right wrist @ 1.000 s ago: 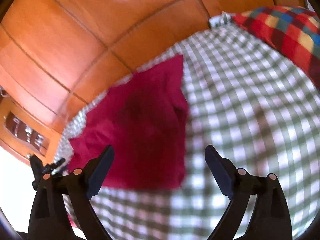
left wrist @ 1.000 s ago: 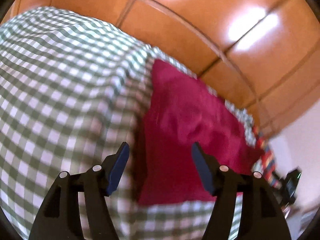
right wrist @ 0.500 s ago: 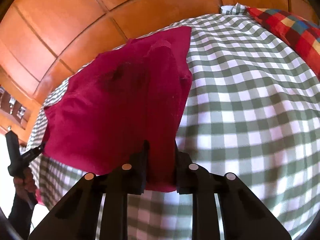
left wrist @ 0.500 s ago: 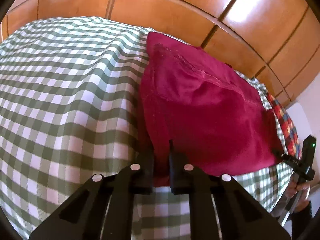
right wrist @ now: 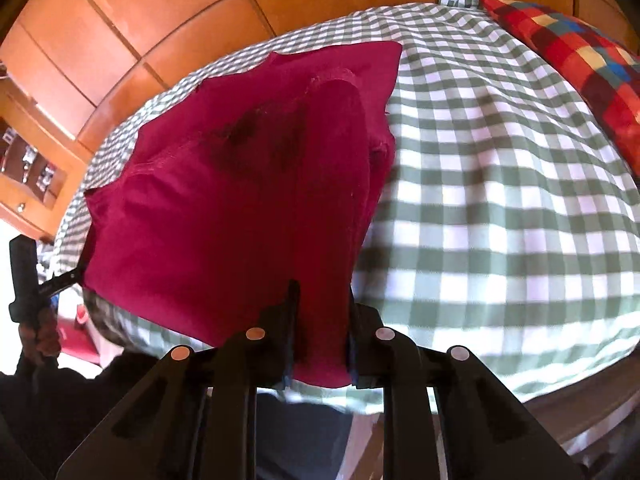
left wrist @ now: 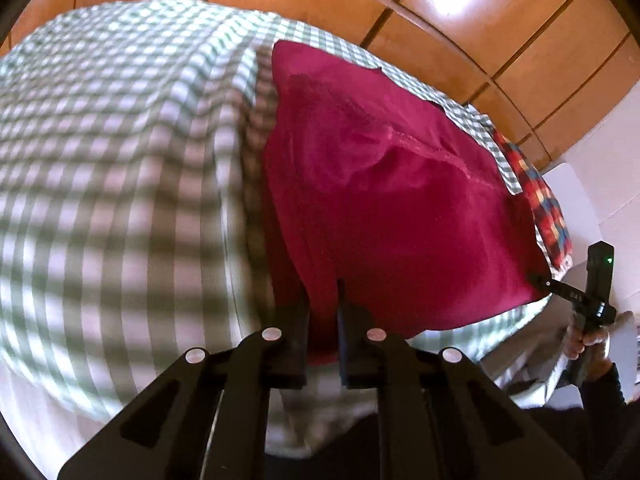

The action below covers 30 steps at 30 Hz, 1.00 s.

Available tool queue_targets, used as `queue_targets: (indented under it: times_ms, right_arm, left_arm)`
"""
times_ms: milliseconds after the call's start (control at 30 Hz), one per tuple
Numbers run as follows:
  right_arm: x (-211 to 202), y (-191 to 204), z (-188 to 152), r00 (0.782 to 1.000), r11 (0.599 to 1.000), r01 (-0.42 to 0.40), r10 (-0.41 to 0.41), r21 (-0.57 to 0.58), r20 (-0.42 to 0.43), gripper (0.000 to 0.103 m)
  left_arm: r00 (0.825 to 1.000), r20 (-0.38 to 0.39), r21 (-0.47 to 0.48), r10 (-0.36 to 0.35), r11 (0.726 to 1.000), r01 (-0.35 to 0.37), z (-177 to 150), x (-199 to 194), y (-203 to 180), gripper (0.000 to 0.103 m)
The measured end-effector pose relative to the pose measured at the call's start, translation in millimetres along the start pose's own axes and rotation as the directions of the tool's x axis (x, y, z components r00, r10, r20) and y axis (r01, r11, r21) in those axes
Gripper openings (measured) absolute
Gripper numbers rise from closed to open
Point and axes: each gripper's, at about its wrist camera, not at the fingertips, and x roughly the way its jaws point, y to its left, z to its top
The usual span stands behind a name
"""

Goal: Fold small clothes

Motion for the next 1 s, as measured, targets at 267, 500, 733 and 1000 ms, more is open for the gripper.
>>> queue_targets:
  times_ms: [267, 500, 733, 1000]
  right_arm:
    - [-7.7, -5.3, 40.1, 0.99, 0.998, 0.034, -0.04, 0.049, 0.132, 0.062]
    - [18.4, -6.7, 83.6, 0.982, 0.995, 0.074, -0.083, 0.063, 0.17, 0.062]
    - [23.2, 5.7, 89.3, 0.971, 0.987, 0.163, -0.163, 0.012, 0.174, 0.017]
    - [-28.7, 23.8, 80.8, 0.952, 0.989, 0.147, -0.139, -0.01, 0.272, 0.007]
  left_arm:
    - [0.991, 0.129, 0.018, 0.027, 0.999, -0.03, 26.0, -18.6, 2.6, 0.039]
    - [0.986, 0.16, 0.058, 0.042, 0.997, -0.052, 71.8, 12.0, 1.7, 0.04]
    - [0.987, 0.156, 0.046, -0.024, 0.999, 0.017, 81.1, 28.1, 1.4, 0.009]
    - [0.956, 0.254, 0.039, -0.148, 0.989, 0.142, 77.4, -15.5, -3.7, 0.006]
